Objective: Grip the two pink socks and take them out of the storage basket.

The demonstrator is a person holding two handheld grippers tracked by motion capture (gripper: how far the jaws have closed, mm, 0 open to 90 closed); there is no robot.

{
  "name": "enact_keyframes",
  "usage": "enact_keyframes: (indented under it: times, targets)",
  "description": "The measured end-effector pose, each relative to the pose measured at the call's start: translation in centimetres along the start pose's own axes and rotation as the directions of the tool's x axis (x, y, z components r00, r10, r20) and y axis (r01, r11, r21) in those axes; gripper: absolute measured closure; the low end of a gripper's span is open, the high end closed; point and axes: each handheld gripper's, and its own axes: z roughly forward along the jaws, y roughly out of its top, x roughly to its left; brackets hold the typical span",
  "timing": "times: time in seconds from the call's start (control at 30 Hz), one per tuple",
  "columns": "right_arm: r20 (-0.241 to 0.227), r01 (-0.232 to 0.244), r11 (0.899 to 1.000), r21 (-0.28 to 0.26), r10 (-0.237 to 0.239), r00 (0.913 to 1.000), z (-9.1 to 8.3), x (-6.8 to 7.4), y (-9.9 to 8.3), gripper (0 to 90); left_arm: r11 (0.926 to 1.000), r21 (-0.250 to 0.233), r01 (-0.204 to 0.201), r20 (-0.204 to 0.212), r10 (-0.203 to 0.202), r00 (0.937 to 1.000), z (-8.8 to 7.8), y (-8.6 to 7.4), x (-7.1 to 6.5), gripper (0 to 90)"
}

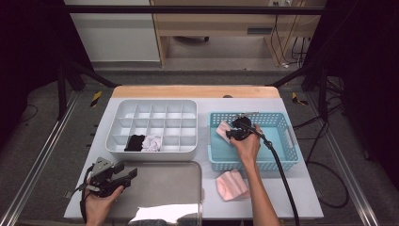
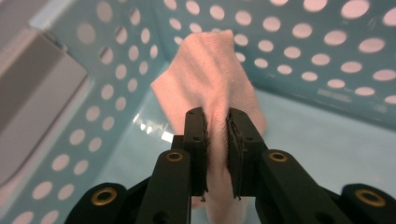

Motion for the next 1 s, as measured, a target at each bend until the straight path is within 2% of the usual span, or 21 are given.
enact_keyframes:
  times: [0.43,0.73,1.0]
  targets:
    - [-0.047,0.006,0.995,-0.103,-0.011,0.9989,-2.4,0.1,0.7,79.4,1.0000,0.004,0.003,-0.002,-0.003,1.0000,-0.1,0.0,0.0,39.2]
    - [-0.068,0.009,0.986,-0.169,-0.021,0.9974,-4.7,0.2,1.0,79.4,0.9999,0.005,-0.013,-0.004,0.013,0.9999,0.0,0.0,-0.2,39.2]
    - [-0.088,0.028,0.975,-0.222,-0.049,0.9949,-7.1,0.8,0.9,79.4,1.0000,-0.006,-0.005,0.004,0.005,1.0000,-0.2,0.0,-0.2,41.1]
